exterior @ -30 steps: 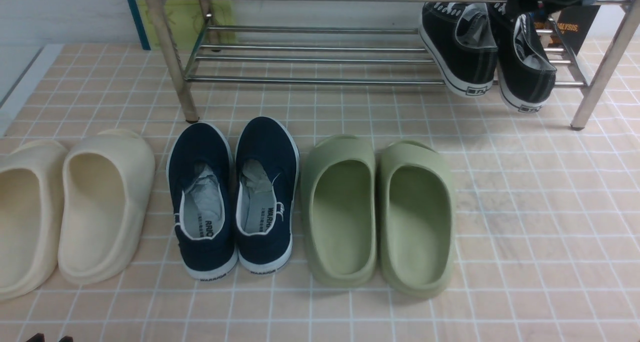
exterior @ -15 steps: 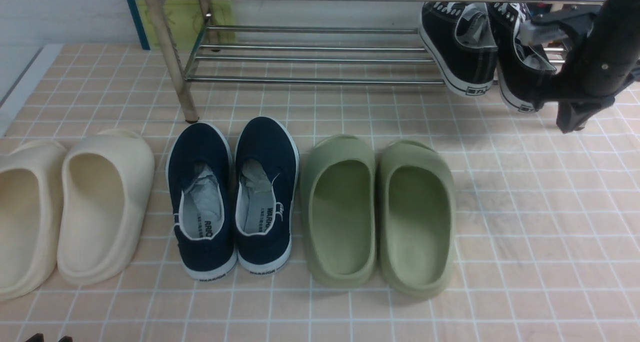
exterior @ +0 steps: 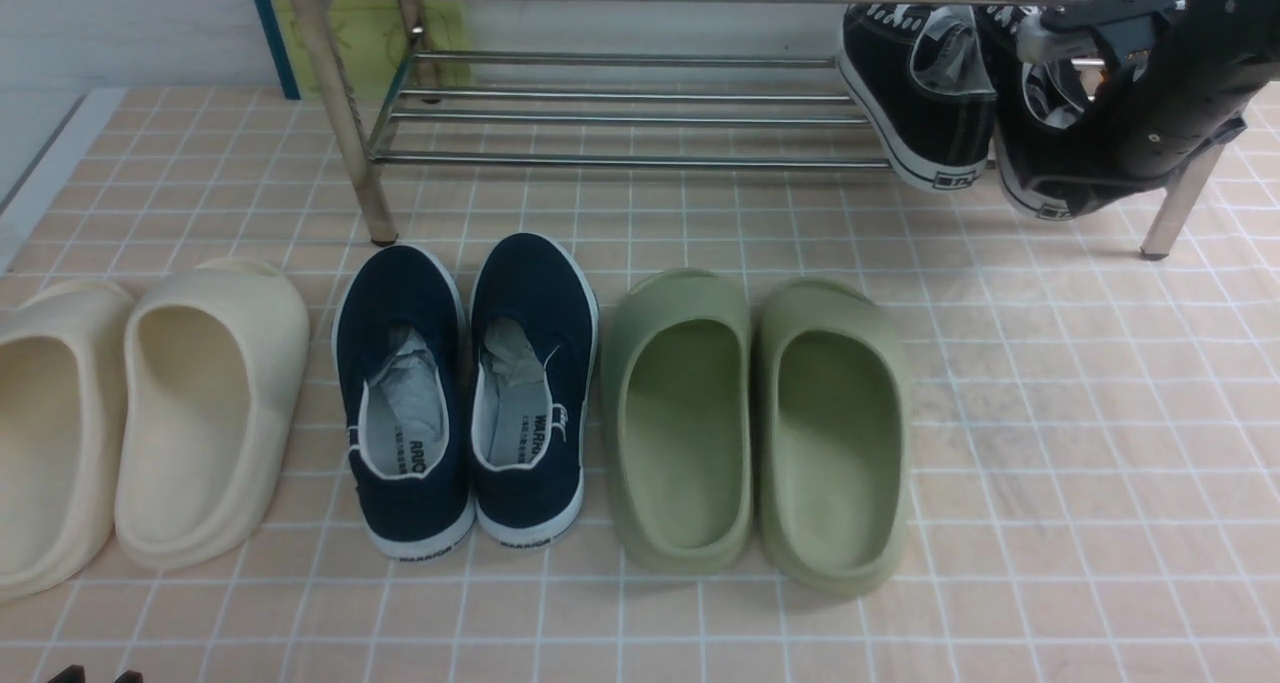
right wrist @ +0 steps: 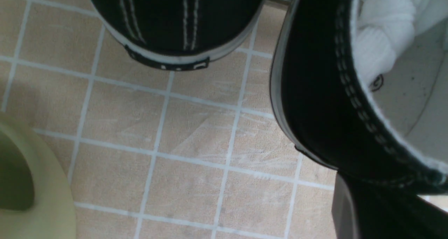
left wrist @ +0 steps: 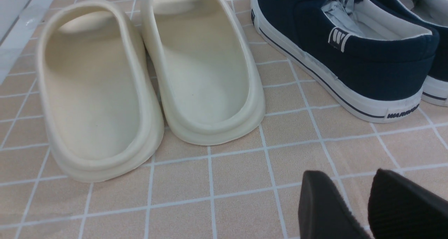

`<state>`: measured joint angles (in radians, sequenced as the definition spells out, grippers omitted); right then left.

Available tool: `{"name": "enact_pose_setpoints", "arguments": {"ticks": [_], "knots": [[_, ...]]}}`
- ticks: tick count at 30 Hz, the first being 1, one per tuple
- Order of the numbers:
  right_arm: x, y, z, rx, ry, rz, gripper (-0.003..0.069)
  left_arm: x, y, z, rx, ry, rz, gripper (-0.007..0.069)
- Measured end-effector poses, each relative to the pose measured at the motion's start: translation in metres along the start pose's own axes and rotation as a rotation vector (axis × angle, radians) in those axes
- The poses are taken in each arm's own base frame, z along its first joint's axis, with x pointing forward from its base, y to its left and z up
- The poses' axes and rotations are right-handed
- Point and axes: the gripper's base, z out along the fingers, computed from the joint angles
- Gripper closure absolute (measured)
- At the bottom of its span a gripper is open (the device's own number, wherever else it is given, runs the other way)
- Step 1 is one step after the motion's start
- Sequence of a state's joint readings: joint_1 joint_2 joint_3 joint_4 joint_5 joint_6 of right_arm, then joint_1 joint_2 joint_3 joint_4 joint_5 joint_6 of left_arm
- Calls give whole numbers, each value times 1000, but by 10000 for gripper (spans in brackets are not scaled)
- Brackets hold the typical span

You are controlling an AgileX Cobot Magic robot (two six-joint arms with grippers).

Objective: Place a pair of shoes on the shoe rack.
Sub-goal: Use the right arm to put a shoe into the shoe rack

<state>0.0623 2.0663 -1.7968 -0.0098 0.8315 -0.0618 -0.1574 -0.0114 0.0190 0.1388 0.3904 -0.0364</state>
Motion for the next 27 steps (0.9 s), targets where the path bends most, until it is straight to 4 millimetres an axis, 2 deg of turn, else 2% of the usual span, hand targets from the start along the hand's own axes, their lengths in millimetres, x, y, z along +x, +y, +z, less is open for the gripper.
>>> {"name": "enact_pose_setpoints", "arguments": {"ticks": [6,10,13,18,21,25,27], "knots": [[-4,0,-12,-1,2,77,669,0,0,0,-1,0,1,386],[-8,-1,-32,-2,-20,79,647,0,0,0,-1,0,2,386],[-10,-1,-39,1,-36,56,601,0,0,0,-1,0,2,386],[-8,0,-43,-7,-11,33,410,0,0,0,-1,0,3,386],[-8,2,-48,-26,-8,34,333,0,0,0,-1,0,3,386],[-11,8,-60,-87,-44,26,305,0,0,0,-1,0,3,386],[-17,23,-74,-166,-117,-23,303,0,0,0,-1,0,3,386]]}}
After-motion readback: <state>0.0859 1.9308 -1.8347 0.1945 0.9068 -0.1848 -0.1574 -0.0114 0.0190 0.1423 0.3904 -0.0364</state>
